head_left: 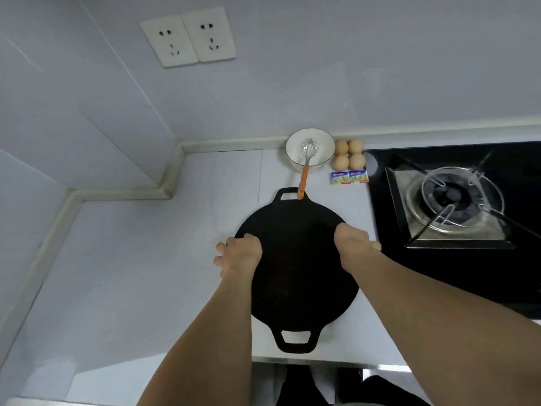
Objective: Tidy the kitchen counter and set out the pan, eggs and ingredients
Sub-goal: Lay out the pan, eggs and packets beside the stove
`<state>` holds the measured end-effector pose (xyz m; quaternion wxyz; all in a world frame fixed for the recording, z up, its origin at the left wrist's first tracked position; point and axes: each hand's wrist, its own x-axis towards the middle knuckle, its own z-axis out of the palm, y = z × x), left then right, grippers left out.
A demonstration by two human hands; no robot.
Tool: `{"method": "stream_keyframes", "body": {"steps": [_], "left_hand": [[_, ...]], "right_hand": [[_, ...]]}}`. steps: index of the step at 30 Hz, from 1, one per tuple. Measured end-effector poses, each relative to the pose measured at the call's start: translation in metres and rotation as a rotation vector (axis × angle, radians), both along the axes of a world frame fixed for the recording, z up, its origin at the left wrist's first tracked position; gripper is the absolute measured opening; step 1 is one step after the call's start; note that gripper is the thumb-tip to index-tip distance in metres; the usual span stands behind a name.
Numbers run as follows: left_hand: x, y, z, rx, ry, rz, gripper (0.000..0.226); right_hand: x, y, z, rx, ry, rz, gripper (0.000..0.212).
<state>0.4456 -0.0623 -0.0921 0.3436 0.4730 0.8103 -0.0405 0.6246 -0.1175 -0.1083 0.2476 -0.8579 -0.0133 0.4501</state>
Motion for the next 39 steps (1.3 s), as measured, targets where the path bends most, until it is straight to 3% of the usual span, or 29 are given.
{"method": "stream_keyframes", "body": {"steps": [3, 6, 8, 15, 39], "left_hand": [[0.017, 0.001, -0.002, -0.009, 0.008, -0.039, 0.053], [0.031, 0.004, -0.002, -0.013, -0.010, -0.056, 0.053], [0.040, 0.007, -0.001, -0.013, -0.010, -0.062, 0.053], [0.061, 0.015, 0.006, -0.010, 0.102, -0.211, 0.047], [0.063, 0.027, -0.028, -0.047, 0.062, -0.095, 0.050]], "right_hand": [[0.022, 0.002, -0.029, 0.037, 0.028, -0.076, 0.083], [0.023, -0.009, 0.016, -0.048, -0.013, -0.054, 0.063], [0.034, -0.010, 0.013, -0.059, -0.017, -0.029, 0.058], [0.050, -0.004, 0.001, -0.038, 0.010, -0.041, 0.056], [0.037, 0.006, -0.003, -0.120, -0.071, 0.083, 0.064]]}}
